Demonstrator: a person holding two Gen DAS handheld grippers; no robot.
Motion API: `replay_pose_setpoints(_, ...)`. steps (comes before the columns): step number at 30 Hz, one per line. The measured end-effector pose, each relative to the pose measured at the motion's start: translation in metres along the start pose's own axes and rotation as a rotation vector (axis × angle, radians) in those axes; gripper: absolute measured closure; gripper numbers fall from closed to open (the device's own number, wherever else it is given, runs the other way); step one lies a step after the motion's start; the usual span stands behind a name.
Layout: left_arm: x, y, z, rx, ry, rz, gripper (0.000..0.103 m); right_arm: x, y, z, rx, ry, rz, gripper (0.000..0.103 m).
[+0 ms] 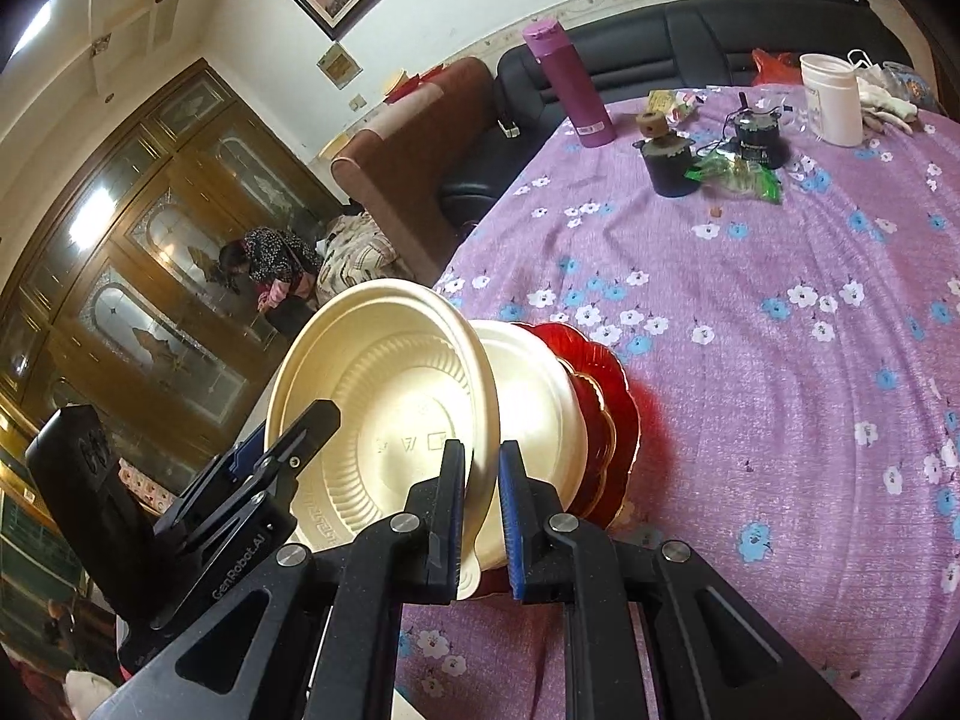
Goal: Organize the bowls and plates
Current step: 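Carry the beige bowl with the right gripper over the stack, then lower the beige bowl onto the white bowl in the stack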
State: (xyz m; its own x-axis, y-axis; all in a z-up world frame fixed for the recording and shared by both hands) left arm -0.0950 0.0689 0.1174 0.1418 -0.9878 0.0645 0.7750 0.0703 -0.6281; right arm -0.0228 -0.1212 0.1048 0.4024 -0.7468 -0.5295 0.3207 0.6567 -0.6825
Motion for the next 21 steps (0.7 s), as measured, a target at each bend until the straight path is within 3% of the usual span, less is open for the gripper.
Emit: replay_pose_setpoints(21,0.003,0.021,-0.002,-0.028,0.008,0.004,0.064,0.016,0.016,0.003,-0.030,0.033,-0.006,0.089)
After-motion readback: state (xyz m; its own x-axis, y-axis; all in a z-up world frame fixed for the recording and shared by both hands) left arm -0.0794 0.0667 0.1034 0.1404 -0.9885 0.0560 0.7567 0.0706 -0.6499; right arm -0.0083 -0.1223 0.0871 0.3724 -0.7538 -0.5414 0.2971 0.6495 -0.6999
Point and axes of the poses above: each gripper's, at about its wrist camera, not at the fingertips, and y roughly the way its jaws point, x to its right, z to its top, the point moved 1 cm from there along y, roughly the way its jaws point, and after that the axes turned 4 degrees about -x, right-handed, at the moved point
